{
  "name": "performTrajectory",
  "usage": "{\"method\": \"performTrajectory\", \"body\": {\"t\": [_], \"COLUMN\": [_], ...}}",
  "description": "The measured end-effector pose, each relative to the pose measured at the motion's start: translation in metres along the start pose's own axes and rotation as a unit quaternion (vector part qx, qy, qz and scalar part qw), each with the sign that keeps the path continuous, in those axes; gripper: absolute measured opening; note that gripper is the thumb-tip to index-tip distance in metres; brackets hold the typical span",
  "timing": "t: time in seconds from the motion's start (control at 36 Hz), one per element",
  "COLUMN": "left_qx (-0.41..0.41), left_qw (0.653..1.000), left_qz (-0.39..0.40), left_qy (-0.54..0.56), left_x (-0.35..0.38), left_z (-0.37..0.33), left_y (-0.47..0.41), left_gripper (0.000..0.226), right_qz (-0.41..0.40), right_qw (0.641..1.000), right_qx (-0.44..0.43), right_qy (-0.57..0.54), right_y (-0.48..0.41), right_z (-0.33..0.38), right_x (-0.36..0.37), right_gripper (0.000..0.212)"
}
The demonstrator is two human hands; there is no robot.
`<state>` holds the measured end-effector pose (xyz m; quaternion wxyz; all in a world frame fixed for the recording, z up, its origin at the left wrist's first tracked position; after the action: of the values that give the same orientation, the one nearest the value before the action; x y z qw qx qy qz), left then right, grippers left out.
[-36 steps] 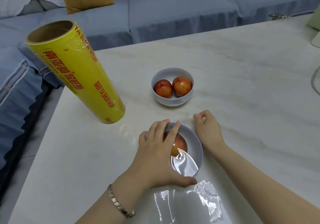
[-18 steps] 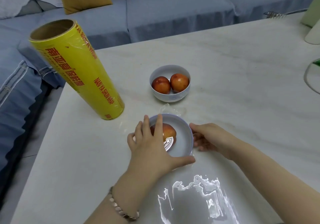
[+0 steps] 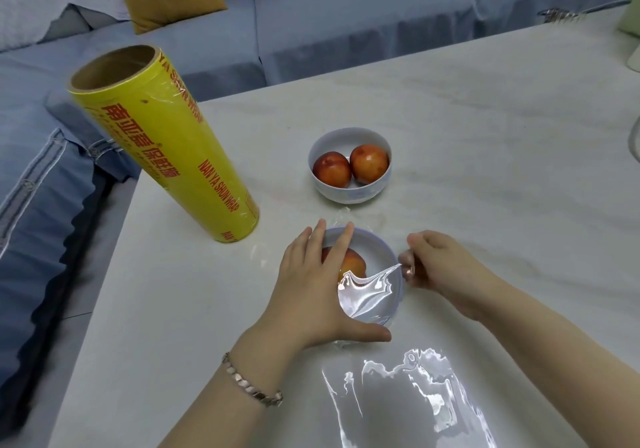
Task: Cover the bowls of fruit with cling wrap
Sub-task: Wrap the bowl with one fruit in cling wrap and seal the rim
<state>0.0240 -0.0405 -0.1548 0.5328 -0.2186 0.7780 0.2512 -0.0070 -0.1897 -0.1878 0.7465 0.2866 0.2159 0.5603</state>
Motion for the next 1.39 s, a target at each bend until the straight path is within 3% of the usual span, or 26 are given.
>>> {"method": "performTrajectory", "body": {"t": [0.14, 0.19, 0.31, 0.39, 0.56, 0.67, 0.89, 1.0, 1.11, 1.22, 1.28, 1.39], "left_qx": [-0.001, -0.001, 0.0, 0.0, 0.0, -0.004, -0.016, -0.034, -0.08, -0.195, -0.241, -0.239], "left_qw": [1.0, 1.0, 1.0, 1.0, 0.999, 1.0, 1.0, 0.999, 0.994, 0.967, 0.956, 0.961], "left_qz": [-0.005, -0.008, -0.015, -0.016, -0.028, -0.02, -0.012, -0.032, -0.074, -0.151, -0.143, -0.081], "left_qy": [0.006, 0.011, 0.017, 0.022, 0.019, 0.014, 0.014, 0.018, 0.024, 0.063, 0.088, 0.116], "left_x": [-0.001, -0.001, 0.0, 0.0, 0.0, -0.001, 0.0, 0.0, 0.001, 0.0, 0.001, 0.004], "left_z": [0.0, 0.001, 0.002, 0.002, 0.003, 0.002, 0.002, -0.003, -0.009, -0.01, -0.009, -0.007], "left_y": [0.001, 0.001, 0.001, 0.001, 0.002, 0.002, 0.003, 0.005, 0.009, 0.02, 0.025, 0.027], "left_gripper": [0.132, 0.132, 0.132, 0.133, 0.133, 0.132, 0.13, 0.129, 0.127, 0.135, 0.145, 0.132], "right_qz": [0.026, 0.02, -0.02, -0.053, -0.187, -0.231, -0.261, -0.241, -0.169, -0.112, -0.073, 0.006], "right_qw": [0.991, 0.988, 0.99, 0.991, 0.951, 0.938, 0.943, 0.956, 0.984, 0.993, 0.996, 0.999], "right_qx": [0.12, 0.125, 0.04, -0.058, -0.226, -0.247, -0.198, -0.159, -0.047, 0.036, 0.049, 0.031], "right_qy": [0.048, 0.088, 0.136, 0.109, 0.096, 0.077, 0.052, 0.05, 0.037, -0.009, 0.003, 0.044], "right_y": [-0.008, -0.011, -0.011, -0.009, 0.012, 0.013, -0.006, -0.015, -0.028, -0.022, -0.017, -0.01], "right_z": [-0.008, -0.004, 0.007, 0.016, 0.032, 0.026, 0.008, 0.004, -0.004, -0.015, -0.021, -0.027], "right_x": [0.002, 0.0, 0.003, 0.004, -0.009, -0.016, -0.02, -0.014, -0.013, -0.02, -0.018, -0.01], "right_gripper": [0.035, 0.044, 0.046, 0.049, 0.054, 0.052, 0.046, 0.044, 0.05, 0.052, 0.052, 0.044]}}
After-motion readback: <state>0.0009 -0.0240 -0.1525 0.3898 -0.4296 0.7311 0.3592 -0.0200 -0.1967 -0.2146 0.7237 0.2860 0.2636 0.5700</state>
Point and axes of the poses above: each hand's wrist, its own y-axis away from the middle knuckle, its own x-axis out of the palm, z = x × y, the point moved 8 cm from there along -y, towards the middle knuckle, and after that the axes turned 14 degrees about x, right-handed, at the moved point
